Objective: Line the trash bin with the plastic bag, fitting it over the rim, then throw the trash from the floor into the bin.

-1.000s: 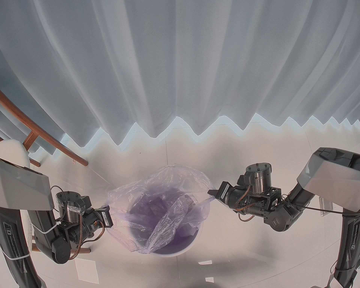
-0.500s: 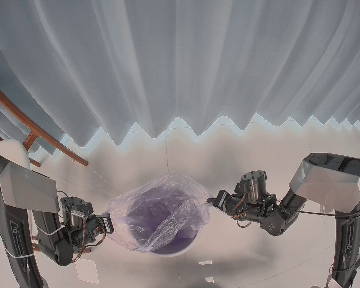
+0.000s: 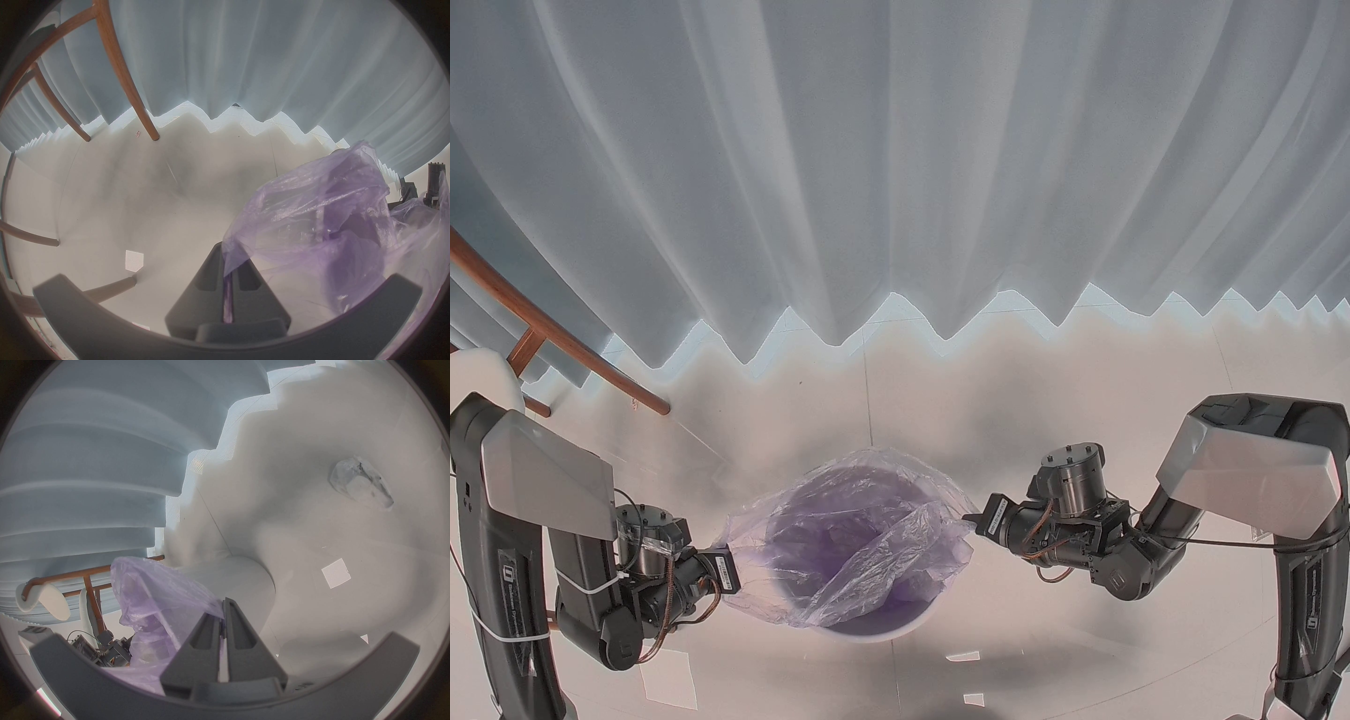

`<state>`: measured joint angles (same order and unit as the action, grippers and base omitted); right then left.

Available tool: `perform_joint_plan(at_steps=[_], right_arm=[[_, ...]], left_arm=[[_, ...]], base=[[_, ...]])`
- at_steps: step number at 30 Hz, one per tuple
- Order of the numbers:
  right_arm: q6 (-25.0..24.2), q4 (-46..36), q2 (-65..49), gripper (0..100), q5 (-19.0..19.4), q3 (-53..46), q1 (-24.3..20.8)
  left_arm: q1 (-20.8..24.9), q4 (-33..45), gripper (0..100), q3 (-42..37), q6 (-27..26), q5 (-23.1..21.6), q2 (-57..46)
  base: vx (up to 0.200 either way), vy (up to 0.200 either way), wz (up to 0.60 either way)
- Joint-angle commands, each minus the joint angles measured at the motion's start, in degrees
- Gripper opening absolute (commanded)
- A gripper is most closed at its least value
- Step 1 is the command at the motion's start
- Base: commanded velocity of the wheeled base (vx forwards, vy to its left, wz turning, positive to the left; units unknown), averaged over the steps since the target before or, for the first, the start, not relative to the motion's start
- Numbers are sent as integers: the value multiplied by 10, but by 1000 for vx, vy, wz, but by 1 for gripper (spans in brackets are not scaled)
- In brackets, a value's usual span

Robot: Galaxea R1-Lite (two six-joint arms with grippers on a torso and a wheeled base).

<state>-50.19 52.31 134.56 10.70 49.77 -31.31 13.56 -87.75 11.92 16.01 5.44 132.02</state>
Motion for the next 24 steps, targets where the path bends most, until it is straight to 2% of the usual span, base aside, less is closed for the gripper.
perform_joint_plan(at_steps=[1, 6, 13, 20, 24], right_arm=[[0, 8, 11, 0, -1, 1, -6], [-5, 60, 19, 0, -5, 8, -2], [-3, 45, 37, 0, -34, 25, 4], [1, 11, 33, 0, -34, 18, 0], [24, 17, 31, 0, -34, -4, -2]], left_arm=[[2, -8, 0, 14, -4, 0, 27], [-3, -8, 0, 30, -3, 0, 22], [-5, -7, 0, 16, -3, 1, 26], [0, -8, 0, -32, -10, 8, 21], [8, -8, 0, -46, -22, 9, 20]], base=[[0, 0, 0], [0, 0, 0], [0, 0, 0], [0, 0, 0], [0, 0, 0]])
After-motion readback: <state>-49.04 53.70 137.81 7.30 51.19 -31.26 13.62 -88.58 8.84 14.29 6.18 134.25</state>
